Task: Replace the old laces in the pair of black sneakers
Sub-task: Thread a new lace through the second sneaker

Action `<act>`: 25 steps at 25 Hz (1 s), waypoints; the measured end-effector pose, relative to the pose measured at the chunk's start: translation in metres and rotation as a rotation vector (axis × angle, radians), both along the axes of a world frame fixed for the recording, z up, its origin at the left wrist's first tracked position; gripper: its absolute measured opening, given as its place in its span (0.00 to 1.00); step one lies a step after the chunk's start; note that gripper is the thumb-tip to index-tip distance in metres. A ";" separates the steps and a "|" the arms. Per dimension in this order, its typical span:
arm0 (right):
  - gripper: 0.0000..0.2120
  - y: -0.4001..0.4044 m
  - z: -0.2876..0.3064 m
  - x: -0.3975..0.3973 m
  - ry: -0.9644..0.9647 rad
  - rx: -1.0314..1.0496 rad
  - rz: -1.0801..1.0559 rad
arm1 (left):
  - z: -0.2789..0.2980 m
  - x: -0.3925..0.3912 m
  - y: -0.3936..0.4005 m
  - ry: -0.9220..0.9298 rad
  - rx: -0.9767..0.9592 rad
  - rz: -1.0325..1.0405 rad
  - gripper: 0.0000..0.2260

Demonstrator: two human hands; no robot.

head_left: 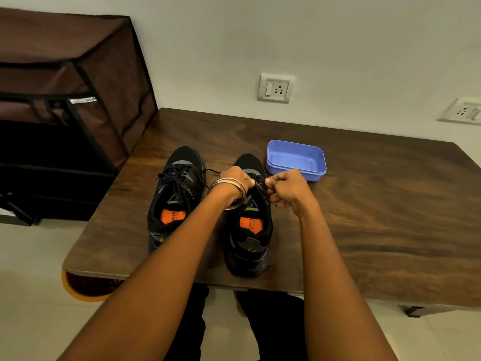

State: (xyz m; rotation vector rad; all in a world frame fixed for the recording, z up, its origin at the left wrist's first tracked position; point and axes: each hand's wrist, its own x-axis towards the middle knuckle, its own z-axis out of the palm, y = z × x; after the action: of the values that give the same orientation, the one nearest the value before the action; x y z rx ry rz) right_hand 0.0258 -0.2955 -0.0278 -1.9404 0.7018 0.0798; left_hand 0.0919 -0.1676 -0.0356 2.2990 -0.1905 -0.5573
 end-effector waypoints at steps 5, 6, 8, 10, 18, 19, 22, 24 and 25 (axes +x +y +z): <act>0.07 0.007 -0.014 0.016 -0.065 -0.236 -0.004 | 0.017 -0.006 0.024 0.032 -0.068 -0.283 0.32; 0.08 0.006 -0.017 0.018 -0.068 -0.255 -0.019 | 0.019 -0.006 0.025 -0.009 -0.013 -0.331 0.34; 0.12 0.006 -0.019 0.020 -0.036 -0.327 -0.036 | 0.019 -0.007 0.024 -0.133 0.118 -0.376 0.37; 0.15 0.005 -0.015 0.019 -0.040 -0.358 -0.057 | 0.016 -0.007 0.027 -0.186 0.247 -0.360 0.39; 0.12 -0.008 0.061 -0.011 -0.786 0.702 -0.505 | 0.017 -0.010 0.033 -0.181 0.367 -0.346 0.41; 0.12 -0.008 0.056 -0.010 -0.718 0.525 -0.451 | 0.014 -0.009 0.034 -0.175 0.358 -0.346 0.42; 0.05 -0.008 0.030 0.000 -0.356 -0.212 -0.047 | 0.008 -0.004 0.039 -0.169 0.292 -0.339 0.48; 0.08 -0.007 0.011 0.005 -0.043 -0.409 0.193 | 0.003 -0.001 0.041 -0.153 0.238 -0.321 0.53; 0.09 -0.006 0.004 0.007 0.035 -0.426 0.237 | 0.002 0.000 0.042 -0.143 0.211 -0.309 0.55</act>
State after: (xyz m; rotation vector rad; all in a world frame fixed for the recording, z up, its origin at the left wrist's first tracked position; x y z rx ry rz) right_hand 0.0329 -0.3015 -0.0236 -2.4318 0.5377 0.1173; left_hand 0.0916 -0.1254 -0.0338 2.5350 -0.5883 -0.5903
